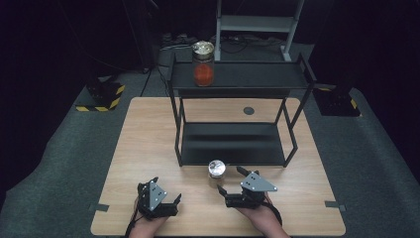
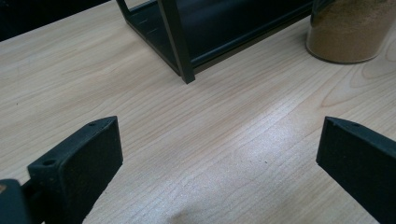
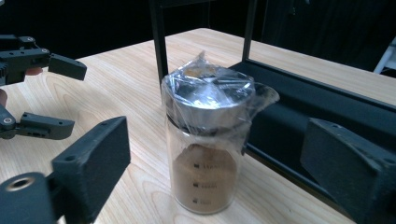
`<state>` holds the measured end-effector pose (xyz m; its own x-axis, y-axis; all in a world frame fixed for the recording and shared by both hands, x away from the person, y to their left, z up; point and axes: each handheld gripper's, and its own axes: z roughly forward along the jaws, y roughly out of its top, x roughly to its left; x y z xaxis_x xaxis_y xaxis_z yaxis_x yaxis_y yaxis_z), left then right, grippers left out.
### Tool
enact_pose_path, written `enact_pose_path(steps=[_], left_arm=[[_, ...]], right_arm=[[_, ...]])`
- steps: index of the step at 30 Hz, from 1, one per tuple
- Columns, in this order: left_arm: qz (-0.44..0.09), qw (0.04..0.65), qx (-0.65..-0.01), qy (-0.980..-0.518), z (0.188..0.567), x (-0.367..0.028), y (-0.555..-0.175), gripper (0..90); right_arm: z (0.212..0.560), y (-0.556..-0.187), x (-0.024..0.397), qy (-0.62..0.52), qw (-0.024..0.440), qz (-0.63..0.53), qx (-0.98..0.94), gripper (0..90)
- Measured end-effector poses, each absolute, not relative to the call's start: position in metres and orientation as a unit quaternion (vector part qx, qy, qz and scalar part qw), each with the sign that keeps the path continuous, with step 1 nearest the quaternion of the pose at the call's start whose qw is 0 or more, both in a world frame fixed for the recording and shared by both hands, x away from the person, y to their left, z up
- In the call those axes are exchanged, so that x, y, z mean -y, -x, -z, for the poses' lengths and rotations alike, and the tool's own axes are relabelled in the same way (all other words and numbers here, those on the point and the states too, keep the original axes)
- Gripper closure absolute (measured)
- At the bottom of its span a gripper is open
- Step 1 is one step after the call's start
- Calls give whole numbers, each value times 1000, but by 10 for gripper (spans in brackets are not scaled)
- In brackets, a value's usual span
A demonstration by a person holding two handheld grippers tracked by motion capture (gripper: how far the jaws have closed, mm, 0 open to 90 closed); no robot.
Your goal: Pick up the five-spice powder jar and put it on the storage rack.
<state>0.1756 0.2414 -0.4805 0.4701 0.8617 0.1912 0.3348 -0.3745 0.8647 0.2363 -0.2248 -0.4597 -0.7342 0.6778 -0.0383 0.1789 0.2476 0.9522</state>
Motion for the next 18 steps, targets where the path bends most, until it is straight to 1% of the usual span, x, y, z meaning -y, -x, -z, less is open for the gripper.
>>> enact_pose_path(steps=[18], left_arm=[[-331,401,-394,-757,481,-243,-175,7]], right_arm=[[468,-249,206,-281,231,-550,-752,220]])
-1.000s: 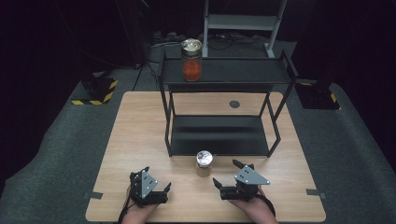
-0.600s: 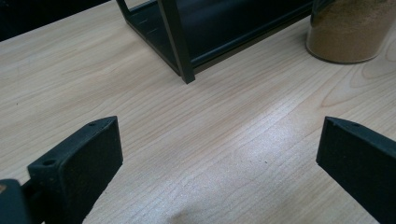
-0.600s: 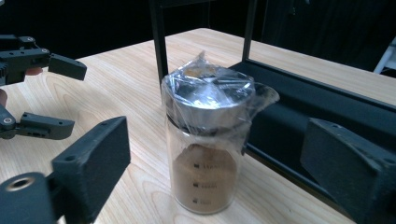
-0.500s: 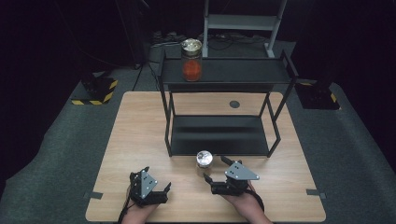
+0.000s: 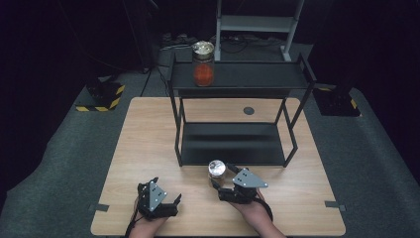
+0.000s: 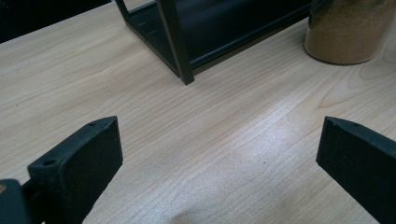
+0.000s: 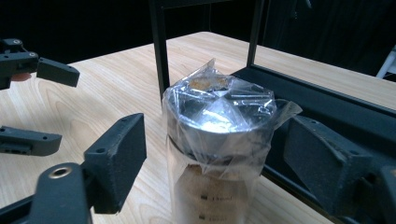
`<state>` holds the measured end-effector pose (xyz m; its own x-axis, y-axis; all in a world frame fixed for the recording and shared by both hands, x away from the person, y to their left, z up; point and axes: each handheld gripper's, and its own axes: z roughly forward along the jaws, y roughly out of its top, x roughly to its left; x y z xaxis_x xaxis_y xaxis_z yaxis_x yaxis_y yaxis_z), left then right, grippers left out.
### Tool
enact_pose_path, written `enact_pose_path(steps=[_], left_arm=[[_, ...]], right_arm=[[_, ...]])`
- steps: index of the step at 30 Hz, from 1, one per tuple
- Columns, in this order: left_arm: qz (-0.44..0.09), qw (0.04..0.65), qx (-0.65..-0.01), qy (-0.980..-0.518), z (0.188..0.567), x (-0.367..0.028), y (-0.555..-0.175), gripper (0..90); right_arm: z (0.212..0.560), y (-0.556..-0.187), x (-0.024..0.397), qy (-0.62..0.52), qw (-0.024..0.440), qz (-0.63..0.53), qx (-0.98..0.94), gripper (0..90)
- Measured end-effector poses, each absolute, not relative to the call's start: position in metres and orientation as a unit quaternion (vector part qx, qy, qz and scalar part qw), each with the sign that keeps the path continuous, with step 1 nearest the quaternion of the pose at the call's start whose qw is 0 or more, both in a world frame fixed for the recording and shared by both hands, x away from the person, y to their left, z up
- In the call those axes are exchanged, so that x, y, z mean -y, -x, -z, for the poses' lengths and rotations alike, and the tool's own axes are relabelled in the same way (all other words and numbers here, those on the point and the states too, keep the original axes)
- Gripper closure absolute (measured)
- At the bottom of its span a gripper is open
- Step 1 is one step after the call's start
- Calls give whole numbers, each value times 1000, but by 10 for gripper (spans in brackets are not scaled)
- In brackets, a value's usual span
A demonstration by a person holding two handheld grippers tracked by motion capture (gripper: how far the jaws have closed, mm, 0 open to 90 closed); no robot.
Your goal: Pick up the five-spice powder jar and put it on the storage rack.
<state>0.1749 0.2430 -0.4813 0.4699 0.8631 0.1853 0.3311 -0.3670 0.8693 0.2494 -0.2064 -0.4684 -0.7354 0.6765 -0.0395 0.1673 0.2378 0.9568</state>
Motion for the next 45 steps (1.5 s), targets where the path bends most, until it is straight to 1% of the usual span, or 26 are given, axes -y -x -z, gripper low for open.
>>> enact_pose_path(steps=[4,11,17,22,34,39,45], left_arm=[[-330,403,-394,-757,481,-244,-175,7],[-329,404,-395,-756,481,-244,-175,7],[-329,404,-395,-756,482,-244,-175,7],[-330,404,-395,-756,482,-244,-175,7],[-329,406,-396,-755,482,-245,-175,7],[-327,408,-398,-754,482,-246,-175,7],[-329,406,-396,-755,482,-245,-175,7]], right_arm=[[469,-254,203,-279,231,-552,-751,243],[473,-258,196,-274,242,-549,-751,255],[477,-261,194,-273,242,-554,-748,280],[480,-264,197,-274,236,-565,-741,328],[485,-265,199,-268,237,-574,-737,342],[482,-264,200,-270,235,-574,-737,342],[474,-259,207,-269,244,-579,-730,342]])
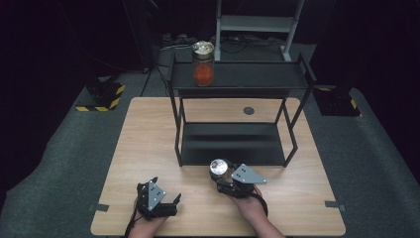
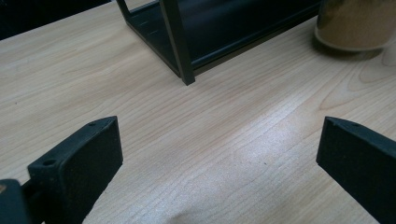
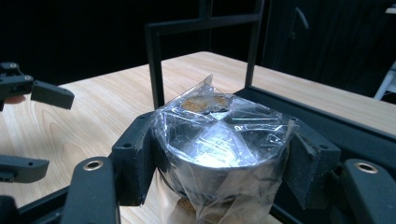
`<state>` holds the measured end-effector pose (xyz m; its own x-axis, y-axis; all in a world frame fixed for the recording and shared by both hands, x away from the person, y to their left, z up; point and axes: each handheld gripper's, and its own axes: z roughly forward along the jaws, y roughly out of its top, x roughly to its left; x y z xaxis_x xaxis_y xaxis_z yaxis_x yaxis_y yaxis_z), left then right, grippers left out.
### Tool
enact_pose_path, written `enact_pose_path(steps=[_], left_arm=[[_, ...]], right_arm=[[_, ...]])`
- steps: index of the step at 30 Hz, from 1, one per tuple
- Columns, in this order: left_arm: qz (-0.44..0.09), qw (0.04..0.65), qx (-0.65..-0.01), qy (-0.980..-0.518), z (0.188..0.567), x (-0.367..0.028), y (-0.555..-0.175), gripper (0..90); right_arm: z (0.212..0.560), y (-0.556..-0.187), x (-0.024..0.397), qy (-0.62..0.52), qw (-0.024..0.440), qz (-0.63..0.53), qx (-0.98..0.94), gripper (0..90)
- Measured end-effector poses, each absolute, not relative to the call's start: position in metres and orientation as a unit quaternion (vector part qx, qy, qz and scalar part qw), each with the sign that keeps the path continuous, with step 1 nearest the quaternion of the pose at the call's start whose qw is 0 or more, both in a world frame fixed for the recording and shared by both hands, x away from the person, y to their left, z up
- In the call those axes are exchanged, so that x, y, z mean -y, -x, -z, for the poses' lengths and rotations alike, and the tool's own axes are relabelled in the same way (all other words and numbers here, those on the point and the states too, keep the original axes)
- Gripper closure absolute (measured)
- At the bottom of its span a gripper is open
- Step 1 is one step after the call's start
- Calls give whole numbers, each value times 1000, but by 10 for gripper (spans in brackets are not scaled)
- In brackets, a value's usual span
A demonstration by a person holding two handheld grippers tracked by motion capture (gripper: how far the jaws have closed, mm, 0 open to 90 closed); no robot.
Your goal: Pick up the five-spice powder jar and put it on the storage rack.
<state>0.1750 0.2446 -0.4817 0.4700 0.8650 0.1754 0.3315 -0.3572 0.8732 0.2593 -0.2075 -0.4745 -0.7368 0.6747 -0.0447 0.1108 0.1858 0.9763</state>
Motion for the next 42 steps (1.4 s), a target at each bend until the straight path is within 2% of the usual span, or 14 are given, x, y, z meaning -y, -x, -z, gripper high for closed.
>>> enact_pose_path(steps=[28,42], left_arm=[[-327,406,-397,-755,481,-245,-176,7],[-326,407,-397,-755,481,-245,-176,7]], right_arm=[[435,-238,274,-303,303,-580,-693,342],[416,-236,292,-313,323,-585,-675,341]])
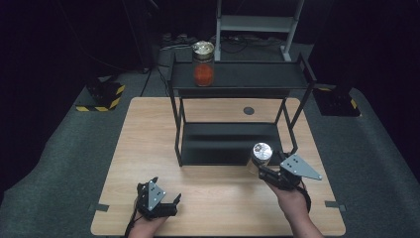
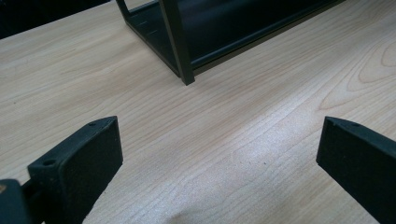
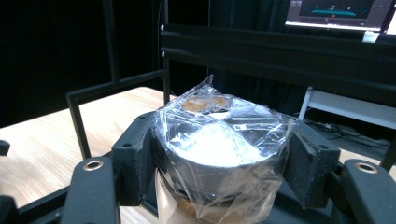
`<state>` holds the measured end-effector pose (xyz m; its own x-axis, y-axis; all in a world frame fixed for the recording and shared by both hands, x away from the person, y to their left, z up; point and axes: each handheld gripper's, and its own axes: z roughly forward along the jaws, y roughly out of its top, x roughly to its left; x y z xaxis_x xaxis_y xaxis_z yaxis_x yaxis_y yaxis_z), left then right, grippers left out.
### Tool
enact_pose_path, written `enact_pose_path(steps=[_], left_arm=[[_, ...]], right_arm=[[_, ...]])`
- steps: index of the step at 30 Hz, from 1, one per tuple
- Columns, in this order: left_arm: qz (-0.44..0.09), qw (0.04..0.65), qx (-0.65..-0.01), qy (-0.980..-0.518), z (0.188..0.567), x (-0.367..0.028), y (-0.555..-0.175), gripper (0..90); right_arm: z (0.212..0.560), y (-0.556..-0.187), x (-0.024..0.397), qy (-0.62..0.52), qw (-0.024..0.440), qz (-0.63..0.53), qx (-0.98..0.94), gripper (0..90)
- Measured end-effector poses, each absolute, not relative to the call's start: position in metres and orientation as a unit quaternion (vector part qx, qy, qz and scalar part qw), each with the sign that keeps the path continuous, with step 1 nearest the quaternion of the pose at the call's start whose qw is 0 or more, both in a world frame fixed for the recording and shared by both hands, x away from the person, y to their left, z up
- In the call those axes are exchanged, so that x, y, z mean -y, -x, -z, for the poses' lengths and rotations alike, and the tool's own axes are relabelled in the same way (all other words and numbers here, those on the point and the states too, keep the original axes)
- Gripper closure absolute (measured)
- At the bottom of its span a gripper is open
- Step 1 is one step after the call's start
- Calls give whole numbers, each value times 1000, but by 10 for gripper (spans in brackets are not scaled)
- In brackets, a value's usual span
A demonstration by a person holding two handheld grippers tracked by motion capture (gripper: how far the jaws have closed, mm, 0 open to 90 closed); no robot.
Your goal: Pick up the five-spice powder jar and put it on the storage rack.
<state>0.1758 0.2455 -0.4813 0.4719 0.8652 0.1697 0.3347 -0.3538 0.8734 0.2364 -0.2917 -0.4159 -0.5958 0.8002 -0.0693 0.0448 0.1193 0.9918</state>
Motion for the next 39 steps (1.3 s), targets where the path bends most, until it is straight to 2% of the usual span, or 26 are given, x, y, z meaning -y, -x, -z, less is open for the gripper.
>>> enact_pose_path(steps=[39], left_arm=[[-321,412,-394,-757,481,-248,-177,7]], right_arm=[[339,-245,289,-289,365,-607,-644,342]])
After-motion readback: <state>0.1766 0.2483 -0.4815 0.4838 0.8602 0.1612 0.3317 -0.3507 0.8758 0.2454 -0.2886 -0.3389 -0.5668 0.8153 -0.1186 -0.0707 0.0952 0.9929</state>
